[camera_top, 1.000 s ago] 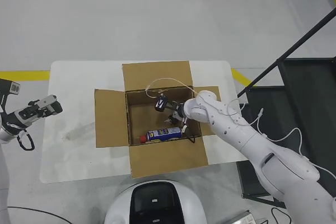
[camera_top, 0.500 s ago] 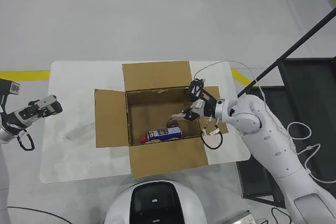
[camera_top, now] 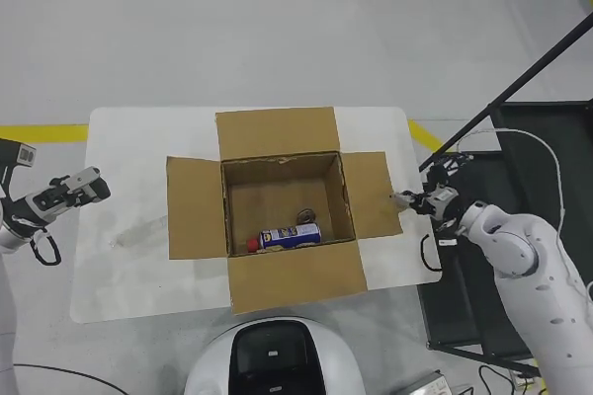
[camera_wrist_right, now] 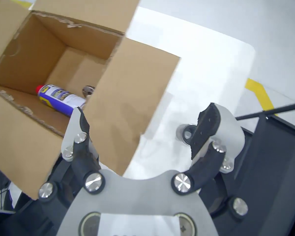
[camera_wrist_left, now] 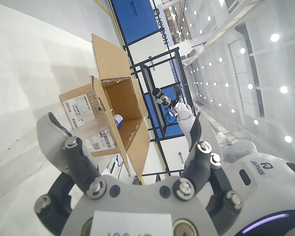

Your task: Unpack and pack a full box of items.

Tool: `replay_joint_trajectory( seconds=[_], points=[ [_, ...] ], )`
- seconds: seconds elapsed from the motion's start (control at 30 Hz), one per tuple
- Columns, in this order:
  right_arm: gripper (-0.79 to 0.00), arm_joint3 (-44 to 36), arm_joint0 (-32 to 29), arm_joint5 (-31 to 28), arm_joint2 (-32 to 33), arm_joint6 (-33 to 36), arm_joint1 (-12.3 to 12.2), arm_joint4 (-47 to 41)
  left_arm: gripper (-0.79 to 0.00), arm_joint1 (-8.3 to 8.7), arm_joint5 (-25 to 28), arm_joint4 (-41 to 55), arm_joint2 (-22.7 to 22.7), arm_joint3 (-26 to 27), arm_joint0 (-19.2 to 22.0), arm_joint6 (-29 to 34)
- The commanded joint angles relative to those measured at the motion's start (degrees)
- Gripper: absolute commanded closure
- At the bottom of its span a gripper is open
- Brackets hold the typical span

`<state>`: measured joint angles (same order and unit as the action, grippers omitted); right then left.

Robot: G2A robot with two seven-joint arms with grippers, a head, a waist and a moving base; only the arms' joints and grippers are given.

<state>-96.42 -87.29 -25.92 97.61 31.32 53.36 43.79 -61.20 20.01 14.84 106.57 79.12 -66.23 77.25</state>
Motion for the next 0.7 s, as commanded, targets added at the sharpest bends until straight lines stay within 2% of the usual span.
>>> replay_joint_trajectory(
  seconds=[0.0, 0.37, 0.67],
  points=[
    [-0.785, 1.9, 0.1, 2.3, 0.4, -0.1, 0.0, 1.3, -0.785, 0.0, 0.0, 0.0, 0.0, 0.0, 0.0, 0.0],
    [-0.785, 14.1, 7.4, 7.5, -7.0, 2.7, 0.7, 7.5, -0.785, 0.0, 0.0, 0.0, 0.0, 0.0, 0.0, 0.0],
    [-0.785, 19.6, 12.7, 5.9, -13.5, 2.8, 1.7, 7.5, -0.785, 0.0, 0.0, 0.0, 0.0, 0.0, 0.0, 0.0]
  ],
)
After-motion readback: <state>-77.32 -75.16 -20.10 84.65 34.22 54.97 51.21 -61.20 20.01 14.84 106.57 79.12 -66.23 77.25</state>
